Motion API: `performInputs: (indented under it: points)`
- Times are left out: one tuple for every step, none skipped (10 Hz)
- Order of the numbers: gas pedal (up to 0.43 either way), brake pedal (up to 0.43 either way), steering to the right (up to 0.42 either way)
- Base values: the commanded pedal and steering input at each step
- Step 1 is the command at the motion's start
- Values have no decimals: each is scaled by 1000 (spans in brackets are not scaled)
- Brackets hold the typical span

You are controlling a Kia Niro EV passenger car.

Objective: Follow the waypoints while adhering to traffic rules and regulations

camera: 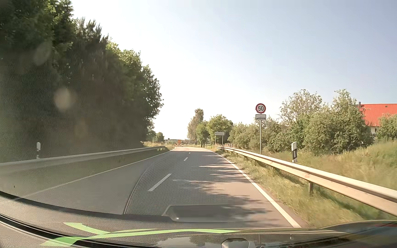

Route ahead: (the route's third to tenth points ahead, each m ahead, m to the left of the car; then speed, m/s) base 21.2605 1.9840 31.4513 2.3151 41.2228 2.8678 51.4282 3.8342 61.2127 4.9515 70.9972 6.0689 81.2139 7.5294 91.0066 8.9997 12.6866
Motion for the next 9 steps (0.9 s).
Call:
performInputs:
  points:
    - [209,0,-8]
    - [209,0,-8]
    - [209,0,-8]
    - [209,0,-8]
    - [209,0,-8]
    - [209,0,-9]
    - [209,0,-9]
    - [209,0,-10]
    - [209,0,-10]
